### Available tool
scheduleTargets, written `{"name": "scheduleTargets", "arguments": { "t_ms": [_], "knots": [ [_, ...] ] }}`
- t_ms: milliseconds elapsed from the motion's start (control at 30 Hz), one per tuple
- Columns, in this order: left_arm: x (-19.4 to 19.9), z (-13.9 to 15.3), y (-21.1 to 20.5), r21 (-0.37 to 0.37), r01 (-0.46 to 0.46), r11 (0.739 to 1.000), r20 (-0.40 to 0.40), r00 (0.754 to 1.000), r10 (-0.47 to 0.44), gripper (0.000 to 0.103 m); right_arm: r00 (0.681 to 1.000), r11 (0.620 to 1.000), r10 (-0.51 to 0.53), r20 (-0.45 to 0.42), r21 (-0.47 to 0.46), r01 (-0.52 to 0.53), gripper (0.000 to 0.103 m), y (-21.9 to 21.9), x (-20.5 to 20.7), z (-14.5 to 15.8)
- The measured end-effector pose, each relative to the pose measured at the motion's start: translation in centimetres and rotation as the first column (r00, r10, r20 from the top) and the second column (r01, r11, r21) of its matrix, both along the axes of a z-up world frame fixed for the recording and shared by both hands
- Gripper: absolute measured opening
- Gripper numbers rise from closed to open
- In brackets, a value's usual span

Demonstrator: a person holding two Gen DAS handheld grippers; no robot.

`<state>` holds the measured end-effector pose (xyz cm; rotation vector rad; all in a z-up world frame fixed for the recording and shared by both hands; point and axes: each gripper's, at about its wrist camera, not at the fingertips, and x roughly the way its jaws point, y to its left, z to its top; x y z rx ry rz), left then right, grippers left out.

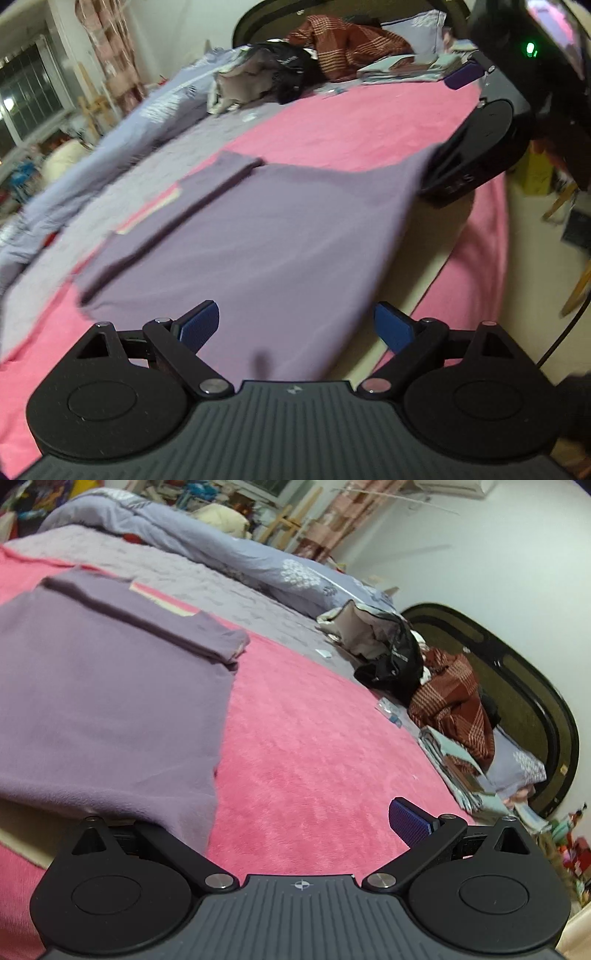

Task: Fold clothes
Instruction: 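Lay the folded hem down and open both grippers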

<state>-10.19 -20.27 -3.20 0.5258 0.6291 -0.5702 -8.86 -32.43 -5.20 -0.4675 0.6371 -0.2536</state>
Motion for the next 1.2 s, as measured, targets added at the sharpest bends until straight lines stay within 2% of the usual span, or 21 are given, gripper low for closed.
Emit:
{"name": "scheduleTargets", "arguments": {
  "t_ms": [100, 200, 267, 333, 400, 500, 567, 633, 667, 700, 767, 800, 833, 867, 967, 1033, 1200],
  "knots": [
    [0.7, -0.8, -1.1, 0.009, -0.002, 1.000, -0.014, 1.000, 0.002, 0.093, 1.000, 0.999, -0.027, 0.002, 0.036, 0.027, 0.103, -0.8, 0.0, 0.7],
    [1.4, -1.2, -0.2, 0.036, -0.089, 0.995, 0.003, 0.996, 0.089, 0.093, 0.999, 0.995, -0.055, 0.002, 0.086, 0.054, 0.103, -1.6, 0.1, 1.2],
    [2.1, -1.6, 1.4, 0.061, -0.181, 0.982, 0.014, 0.983, 0.181, 0.094, 0.998, 0.994, -0.063, -0.001, 0.089, 0.062, 0.103, -1.9, 0.2, 1.2],
    [2.7, -1.7, 3.9, 0.088, -0.291, 0.953, 0.025, 0.957, 0.290, 0.095, 0.998, 0.995, -0.063, -0.011, 0.077, 0.064, 0.103, -2.0, 0.2, 0.9],
    [2.8, -1.8, 6.7, 0.133, -0.390, 0.911, 0.054, 0.921, 0.386, 0.094, 0.998, 0.997, -0.055, -0.038, 0.053, 0.057, 0.103, -2.0, 0.1, 0.3],
    [2.2, -1.8, 11.1, 0.221, -0.519, 0.826, 0.107, 0.854, 0.508, 0.095, 0.995, 1.000, -0.028, -0.091, 0.002, 0.029, 0.103, -2.1, -0.3, -0.8],
    [1.8, -1.6, 14.2, 0.252, -0.588, 0.769, 0.109, 0.807, 0.581, 0.096, 0.992, 1.000, -0.007, -0.126, -0.009, 0.006, 0.102, -2.3, -0.6, -1.3],
    [1.5, -1.0, 16.2, 0.202, -0.612, 0.764, 0.051, 0.786, 0.616, 0.096, 0.988, 1.000, 0.020, -0.150, 0.024, -0.017, 0.101, -2.6, -0.8, -1.1],
    [1.6, -0.8, 16.1, 0.206, -0.617, 0.760, 0.048, 0.782, 0.622, 0.096, 0.986, 0.999, 0.037, -0.160, 0.036, -0.031, 0.100, -2.6, -0.9, -0.8],
    [1.8, -0.8, 15.7, 0.217, -0.610, 0.762, 0.056, 0.787, 0.614, 0.096, 0.984, 0.998, 0.053, -0.169, 0.043, -0.046, 0.098, -2.5, -0.9, -0.6],
    [2.1, -0.5, 15.0, 0.226, -0.609, 0.761, 0.087, 0.790, 0.606, 0.096, 0.975, 0.994, 0.093, -0.204, 0.074, -0.079, 0.079, -2.4, -0.7, 0.1],
    [2.3, -0.2, 15.0, 0.213, -0.622, 0.753, 0.094, 0.780, 0.618, 0.096, 0.968, 0.991, 0.114, -0.222, 0.092, -0.095, 0.074, -2.3, -0.6, 0.4],
    [2.4, 0.2, 15.4, 0.189, -0.643, 0.742, 0.089, 0.764, 0.640, 0.096, 0.961, 0.988, 0.135, -0.240, 0.109, -0.111, 0.061, -2.3, -0.5, 0.7],
    [2.7, 0.5, 15.7, 0.161, -0.666, 0.728, 0.076, 0.744, 0.664, 0.096, 0.954, 0.984, 0.147, -0.262, 0.138, -0.114, 0.053, -2.3, -0.3, 1.1],
    [2.8, 1.6, 16.7, 0.116, -0.702, 0.703, 0.036, 0.710, 0.703, 0.093, 0.943, 0.972, 0.134, -0.305, 0.224, -0.066, 0.039, -2.8, 0.8, 2.4],
    [2.4, 2.2, 17.7, 0.112, -0.711, 0.694, 0.007, 0.699, 0.715, 0.092, 0.938, 0.961, 0.115, -0.328, 0.274, -0.022, 0.032, -3.3, 1.5, 3.3],
    [1.7, 2.4, 18.1, 0.131, -0.743, 0.656, -0.061, 0.655, 0.753, 0.092, 0.914, 0.944, 0.087, -0.395, 0.325, 0.051, 0.034, -5.0, 2.4, 4.7]
  ]
}}
